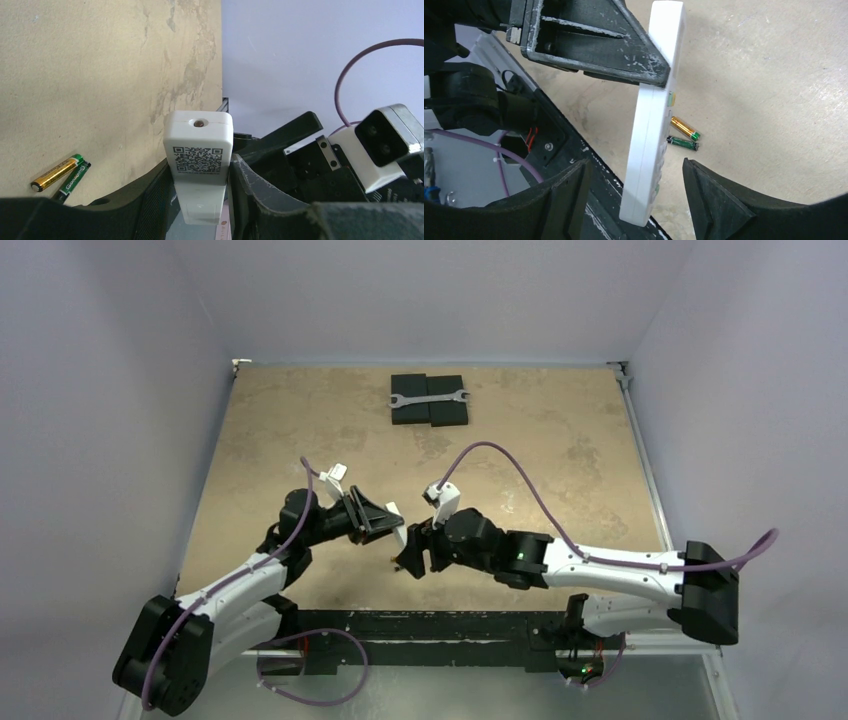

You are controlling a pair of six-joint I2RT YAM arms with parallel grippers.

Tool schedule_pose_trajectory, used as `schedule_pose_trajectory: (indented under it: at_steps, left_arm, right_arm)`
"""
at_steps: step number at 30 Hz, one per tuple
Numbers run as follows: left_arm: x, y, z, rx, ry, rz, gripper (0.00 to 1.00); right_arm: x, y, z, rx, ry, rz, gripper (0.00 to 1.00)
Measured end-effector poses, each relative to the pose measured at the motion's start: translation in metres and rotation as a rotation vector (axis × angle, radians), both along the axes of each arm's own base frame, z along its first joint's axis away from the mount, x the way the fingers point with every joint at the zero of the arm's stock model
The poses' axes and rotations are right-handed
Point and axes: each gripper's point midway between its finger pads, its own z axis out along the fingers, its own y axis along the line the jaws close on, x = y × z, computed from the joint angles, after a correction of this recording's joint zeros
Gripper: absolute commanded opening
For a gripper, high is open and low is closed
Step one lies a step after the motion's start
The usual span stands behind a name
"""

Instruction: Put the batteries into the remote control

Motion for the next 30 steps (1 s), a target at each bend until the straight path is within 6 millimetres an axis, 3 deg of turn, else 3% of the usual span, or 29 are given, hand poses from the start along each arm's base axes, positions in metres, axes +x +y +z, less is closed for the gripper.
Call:
schedule_pose_trajectory:
  at_steps: [9,13,17,22,26,30]
  left_arm:
    - [0.001,0.003,-0.008,0.04,0.028,0.019,0.0]
    - [0.001,0.004,-0.007,0.046,0.033,0.025,0.0]
    - [0.002,0.004,-0.006,0.045,0.029,0.028,0.0]
    - [0.002,0.005,-0.004,0.044,0.019,0.032,0.0]
    - [0.002,0.005,-0.004,0.046,0.013,0.031,0.0]
    - [0.002,0.004,-0.004,0.047,0.008,0.027,0.16]
  right_arm:
    - [-0.001,0.014,-0.01,-0.127,-0.051,-0.027,0.64]
    - [0.001,0.014,-0.019,-0.19,-0.064,-0.05,0.56]
    - [0.002,0.009,-0.03,-0.243,-0.068,-0.069,0.39]
    - [0.005,0.004,-0.034,-0.263,-0.066,-0.098,0.0]
    - [0.005,0.004,-0.034,-0.26,-0.062,-0.103,0.0]
    - [0.004,0.004,-0.034,-0.259,-0.06,-0.105,0.0]
